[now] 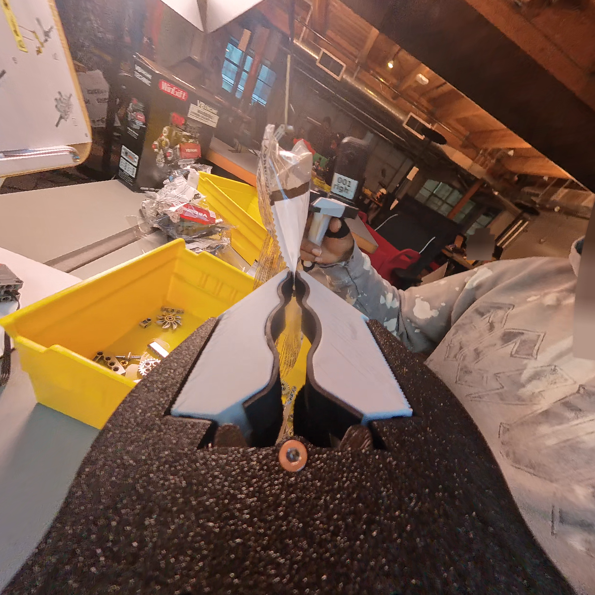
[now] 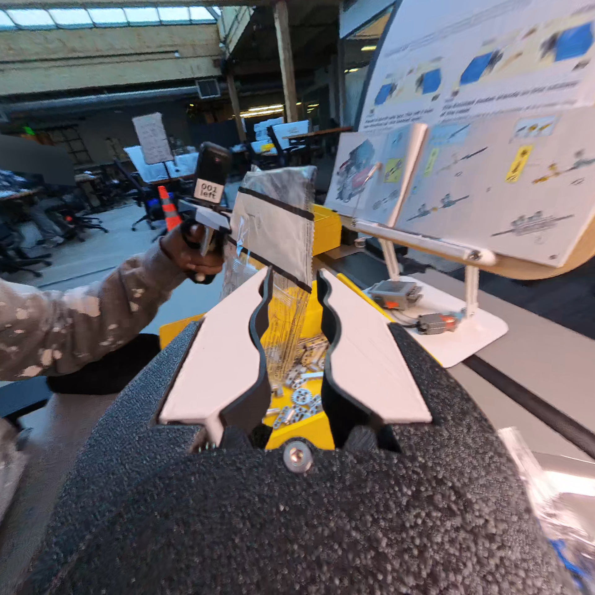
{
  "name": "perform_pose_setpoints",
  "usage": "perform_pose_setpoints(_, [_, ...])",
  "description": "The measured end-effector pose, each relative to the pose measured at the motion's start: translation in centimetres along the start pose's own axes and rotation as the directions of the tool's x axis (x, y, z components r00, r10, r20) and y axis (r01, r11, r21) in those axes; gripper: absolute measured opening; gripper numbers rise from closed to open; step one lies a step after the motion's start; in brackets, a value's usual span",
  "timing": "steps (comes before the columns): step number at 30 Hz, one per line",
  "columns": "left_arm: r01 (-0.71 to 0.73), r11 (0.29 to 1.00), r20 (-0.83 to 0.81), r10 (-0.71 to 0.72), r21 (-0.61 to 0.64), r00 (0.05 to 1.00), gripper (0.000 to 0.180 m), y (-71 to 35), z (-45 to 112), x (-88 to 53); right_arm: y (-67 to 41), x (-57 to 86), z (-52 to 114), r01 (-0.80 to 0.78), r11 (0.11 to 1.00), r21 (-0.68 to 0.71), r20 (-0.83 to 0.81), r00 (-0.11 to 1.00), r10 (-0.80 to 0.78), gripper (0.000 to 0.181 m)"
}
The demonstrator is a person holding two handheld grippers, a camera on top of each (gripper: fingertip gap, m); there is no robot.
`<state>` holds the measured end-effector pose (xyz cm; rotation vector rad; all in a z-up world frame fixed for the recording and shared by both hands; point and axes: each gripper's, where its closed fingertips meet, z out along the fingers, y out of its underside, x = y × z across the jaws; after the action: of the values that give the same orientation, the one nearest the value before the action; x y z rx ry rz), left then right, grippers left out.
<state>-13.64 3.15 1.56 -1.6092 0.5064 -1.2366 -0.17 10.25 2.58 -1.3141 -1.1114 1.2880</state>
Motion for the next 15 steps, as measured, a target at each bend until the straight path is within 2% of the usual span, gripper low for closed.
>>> perform_pose_setpoints(4, [0.097, 0.994, 0.029, -0.099, 0.058, 0.995, 0.000, -0.4, -0.5, -1.6, -1.3, -1.2, 0.3, 0.217, 0.976, -0.033, -0.123, 0.968, -0.220, 0.018])
perform_pose_setpoints(9, [0.157, 0.984, 0.031, -0.160, 0.086, 0.987, 0.000, -0.1, -0.3, -2.6, 1.9, -3.2, 3.5, 0.315, 0.935, -0.164, -0.127, 0.933, -0.337, 0.003])
perform_pose_setpoints(11, [0.128, 0.986, 0.039, -0.133, 0.103, 0.990, 0.000, -0.7, -0.5, -2.3, 1.5, -2.4, 3.1, 0.309, 0.940, -0.146, -0.157, 0.931, -0.330, 0.000])
perform_pose_setpoints(15, [-0.006, 0.990, 0.063, -0.003, 0.143, 0.998, 0.000, -2.3, -1.5, -1.0, -0.2, -0.4, 1.2, 0.158, 0.986, -0.051, -0.179, 0.970, -0.165, 0.009])
